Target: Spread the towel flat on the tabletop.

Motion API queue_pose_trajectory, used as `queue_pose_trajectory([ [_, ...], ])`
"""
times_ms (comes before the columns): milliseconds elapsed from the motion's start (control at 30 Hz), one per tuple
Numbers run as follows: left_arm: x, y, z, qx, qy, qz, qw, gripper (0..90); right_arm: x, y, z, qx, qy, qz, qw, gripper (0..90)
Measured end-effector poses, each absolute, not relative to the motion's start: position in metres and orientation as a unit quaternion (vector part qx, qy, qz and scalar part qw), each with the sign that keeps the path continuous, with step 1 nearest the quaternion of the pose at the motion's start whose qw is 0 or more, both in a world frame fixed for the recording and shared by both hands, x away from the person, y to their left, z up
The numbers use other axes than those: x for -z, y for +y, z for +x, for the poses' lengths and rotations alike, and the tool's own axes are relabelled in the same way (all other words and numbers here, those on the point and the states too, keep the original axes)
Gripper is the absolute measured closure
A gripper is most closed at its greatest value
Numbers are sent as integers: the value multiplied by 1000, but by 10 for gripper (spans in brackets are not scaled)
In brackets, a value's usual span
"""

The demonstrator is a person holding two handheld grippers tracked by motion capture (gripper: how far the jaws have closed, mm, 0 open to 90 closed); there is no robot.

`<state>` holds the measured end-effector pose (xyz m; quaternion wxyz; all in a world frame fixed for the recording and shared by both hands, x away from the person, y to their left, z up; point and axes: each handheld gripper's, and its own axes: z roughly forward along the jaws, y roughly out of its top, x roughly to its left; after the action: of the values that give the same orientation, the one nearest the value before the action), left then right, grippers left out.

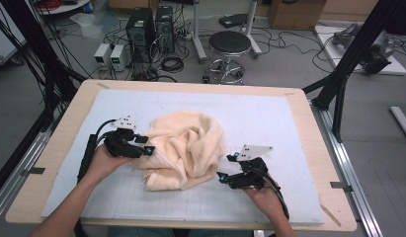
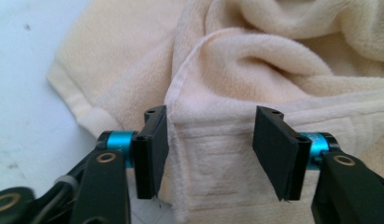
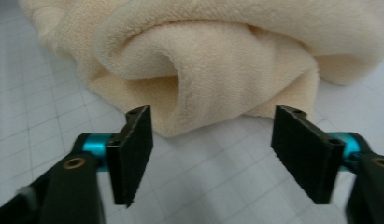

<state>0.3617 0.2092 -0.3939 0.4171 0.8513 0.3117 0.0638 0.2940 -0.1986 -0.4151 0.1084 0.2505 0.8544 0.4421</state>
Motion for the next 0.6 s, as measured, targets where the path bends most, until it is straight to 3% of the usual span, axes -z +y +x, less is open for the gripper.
queue_pose_trajectory([
  [33, 395, 210, 363, -56, 312, 854, 412, 506, 417, -195, 297, -443, 856, 247, 95, 390],
  [200, 404, 207, 365, -24, 305, 867, 393, 627, 420, -187, 304, -440, 862, 238, 79, 494],
  [233, 406, 206, 364, -18, 303, 869, 391, 700, 421, -182, 306, -426, 870, 234, 80, 590],
  [300, 409, 203, 363, -10, 296, 875, 383, 728, 421, -181, 307, -422, 872, 231, 87, 634],
  [367, 410, 201, 361, -3, 286, 880, 379, 844, 420, -182, 310, -418, 876, 226, 83, 813],
  [600, 399, 191, 351, 7, 259, 880, 397, 895, 409, -201, 309, -432, 868, 232, 76, 840],
])
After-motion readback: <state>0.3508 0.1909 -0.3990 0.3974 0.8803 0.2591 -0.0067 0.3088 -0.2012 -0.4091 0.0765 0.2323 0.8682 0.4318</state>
